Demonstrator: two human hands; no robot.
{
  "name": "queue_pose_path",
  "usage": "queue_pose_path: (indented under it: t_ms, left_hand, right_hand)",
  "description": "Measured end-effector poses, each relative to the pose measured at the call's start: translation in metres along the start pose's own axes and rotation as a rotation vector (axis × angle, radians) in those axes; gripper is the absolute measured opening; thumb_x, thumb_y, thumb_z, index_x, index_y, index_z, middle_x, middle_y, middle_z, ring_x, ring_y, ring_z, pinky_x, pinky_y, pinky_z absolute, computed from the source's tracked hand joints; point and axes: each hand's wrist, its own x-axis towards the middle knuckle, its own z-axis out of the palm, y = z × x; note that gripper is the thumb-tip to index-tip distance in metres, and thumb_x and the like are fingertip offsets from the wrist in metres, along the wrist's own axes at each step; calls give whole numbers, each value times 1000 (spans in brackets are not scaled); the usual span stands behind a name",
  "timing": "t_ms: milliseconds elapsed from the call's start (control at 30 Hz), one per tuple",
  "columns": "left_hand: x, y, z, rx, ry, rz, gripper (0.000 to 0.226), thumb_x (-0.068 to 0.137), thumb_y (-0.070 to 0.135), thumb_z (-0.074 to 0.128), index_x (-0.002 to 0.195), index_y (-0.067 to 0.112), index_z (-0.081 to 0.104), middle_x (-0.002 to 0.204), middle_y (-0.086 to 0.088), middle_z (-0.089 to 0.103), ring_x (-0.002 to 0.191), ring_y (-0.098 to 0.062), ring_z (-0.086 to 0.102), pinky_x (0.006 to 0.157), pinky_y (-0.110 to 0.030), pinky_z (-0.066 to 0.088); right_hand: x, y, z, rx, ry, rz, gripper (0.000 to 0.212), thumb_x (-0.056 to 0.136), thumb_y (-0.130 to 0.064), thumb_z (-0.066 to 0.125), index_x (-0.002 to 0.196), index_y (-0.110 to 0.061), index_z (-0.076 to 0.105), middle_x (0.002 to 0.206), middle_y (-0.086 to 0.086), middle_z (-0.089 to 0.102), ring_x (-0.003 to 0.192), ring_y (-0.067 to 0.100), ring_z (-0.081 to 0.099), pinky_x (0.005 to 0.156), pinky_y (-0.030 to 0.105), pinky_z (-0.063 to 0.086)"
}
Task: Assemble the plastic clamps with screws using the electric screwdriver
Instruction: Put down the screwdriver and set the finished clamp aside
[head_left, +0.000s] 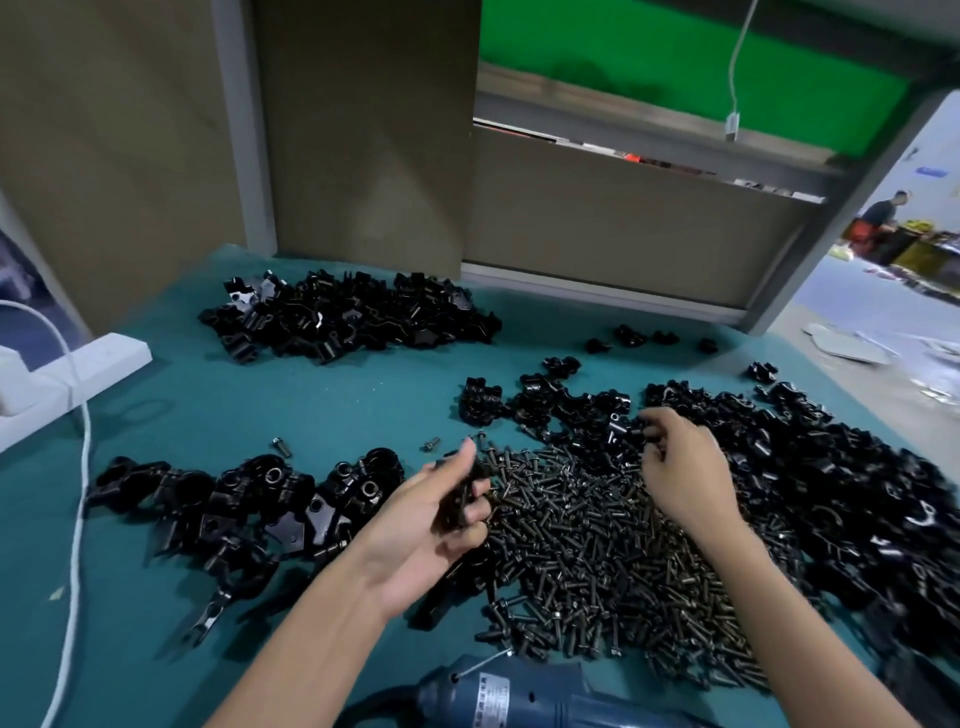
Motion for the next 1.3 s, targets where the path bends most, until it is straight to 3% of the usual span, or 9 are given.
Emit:
queue_pose_path:
  t_ms: [133,233,333,433,567,733,867,1133,1300]
  left_hand:
    - [-2,-1,-1,78,-6,15,32,85,8,61,115,4,50,86,-10,62,64,-12,49,53,-23,38]
    - [0,-2,-3,202,45,93,21,95,2,54,115,0,60,103,-15,63,67,-10,52,57,-22,43]
    - [1,-3,-7,343,65,150,22,95,2,56,109,9,72,113,-8,65,71,-8,55,68,-21,51]
    - [1,-4,-7,363,50,169,29,92,3,60,109,20,75,116,0,71,84,-11,65,80,-21,54]
    - [3,-3,-6,303,11,233,39,76,6,71,111,22,76,116,1,73,102,-19,70,86,-23,55]
    - [4,-4,-2,158,-10,313,39,62,1,76,99,14,80,109,-11,75,98,-21,72,81,-27,59]
    - [2,-9,-2,74,8,318,40,58,3,76,99,4,76,97,-12,76,85,-20,74,74,-28,61]
    - [-2,-9,-2,134,-20,354,44,66,10,74,107,-4,68,103,-13,75,94,-20,72,82,-37,61]
    - [-3,-9,-6,161,4,423,42,65,16,77,104,1,71,100,-12,76,93,-19,73,78,-33,61]
  right_hand:
    - [57,9,16,-226,-262,-123,65,83,14,46,140,-18,50,142,8,51,133,30,42,99,43,49]
    - [78,14,25,-376,-441,-190,55,87,7,53,135,-20,54,137,11,54,112,28,60,89,41,54]
    - [87,19,28,-457,-381,-139,33,91,-5,60,121,-17,63,120,10,63,93,25,64,73,36,54]
    - [87,20,20,-449,-291,-72,14,93,-14,64,105,-8,66,109,13,65,88,26,61,73,35,50]
    - [62,-9,-3,69,-212,15,16,95,-26,62,92,-13,70,87,11,70,67,28,58,67,36,49]
    - [-14,-85,-20,1034,-617,-52,21,87,-31,61,69,-22,68,77,-5,65,73,8,56,74,26,44]
    - [-45,-104,-10,1083,-683,-80,25,97,-25,53,77,-15,64,82,5,61,75,13,53,69,24,40]
    - [-58,-105,-5,1107,-688,-33,27,86,-41,56,83,-27,78,82,-5,71,69,2,61,63,17,45]
    - [-57,-107,1,1174,-645,-10,31,84,-43,61,82,-18,79,80,1,74,67,4,65,60,14,47]
